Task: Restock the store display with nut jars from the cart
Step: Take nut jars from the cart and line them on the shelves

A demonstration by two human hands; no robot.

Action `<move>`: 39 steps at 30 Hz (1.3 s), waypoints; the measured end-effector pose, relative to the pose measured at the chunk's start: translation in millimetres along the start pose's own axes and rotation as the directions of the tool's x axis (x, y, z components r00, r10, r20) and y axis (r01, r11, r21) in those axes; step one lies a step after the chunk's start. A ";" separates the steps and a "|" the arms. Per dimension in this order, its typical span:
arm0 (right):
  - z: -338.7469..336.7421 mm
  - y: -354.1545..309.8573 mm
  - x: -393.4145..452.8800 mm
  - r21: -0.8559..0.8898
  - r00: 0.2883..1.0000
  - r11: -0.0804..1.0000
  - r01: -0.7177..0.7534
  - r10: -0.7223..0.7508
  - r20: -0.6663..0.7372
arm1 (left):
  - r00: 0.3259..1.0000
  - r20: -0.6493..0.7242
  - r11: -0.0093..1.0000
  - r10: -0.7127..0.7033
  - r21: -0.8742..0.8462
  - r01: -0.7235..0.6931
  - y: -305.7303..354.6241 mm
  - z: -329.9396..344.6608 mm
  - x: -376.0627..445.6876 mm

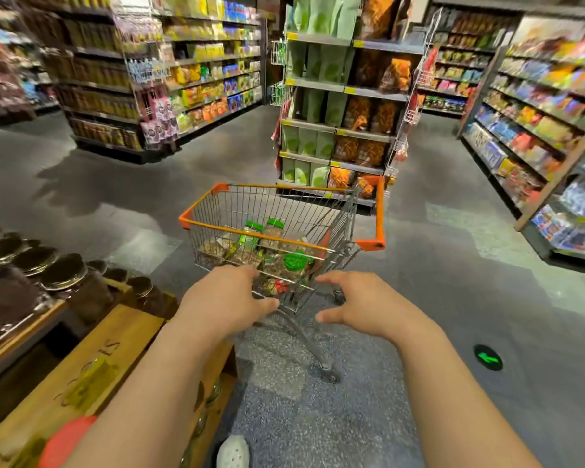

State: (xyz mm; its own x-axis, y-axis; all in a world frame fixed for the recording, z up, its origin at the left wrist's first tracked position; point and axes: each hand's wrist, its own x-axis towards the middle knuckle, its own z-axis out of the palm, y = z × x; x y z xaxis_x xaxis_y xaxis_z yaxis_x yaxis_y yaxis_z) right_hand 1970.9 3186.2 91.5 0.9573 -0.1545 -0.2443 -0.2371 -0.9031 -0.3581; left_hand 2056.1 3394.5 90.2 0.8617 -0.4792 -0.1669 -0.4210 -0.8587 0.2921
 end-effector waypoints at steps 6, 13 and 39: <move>-36.3 -12.2 99.3 -0.045 0.999 0.999 -0.020 0.018 -0.038 | 0.997 -0.062 0.999 0.042 -0.012 -0.043 -24.7 -38.4 100.6; -58.6 -29.6 198.7 0.049 0.996 0.999 -0.019 0.023 -0.081 | 0.997 -0.054 0.998 0.056 -0.006 -0.057 -65.1 -70.3 202.7; -46.2 36.7 568.4 0.117 0.962 0.993 0.018 -0.049 0.268 | 0.958 0.152 0.958 -0.243 -0.118 0.262 -155.3 -22.8 523.0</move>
State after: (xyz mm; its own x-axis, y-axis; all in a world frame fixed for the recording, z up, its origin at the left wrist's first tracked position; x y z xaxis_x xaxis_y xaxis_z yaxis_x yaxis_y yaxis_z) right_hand 2514.0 3046.8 -18.9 0.8885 0.0026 -0.4589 -0.2380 -0.8524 -0.4656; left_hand 2578.6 3281.3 -20.9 0.8847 -0.2782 -0.3740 -0.1446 -0.9266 0.3470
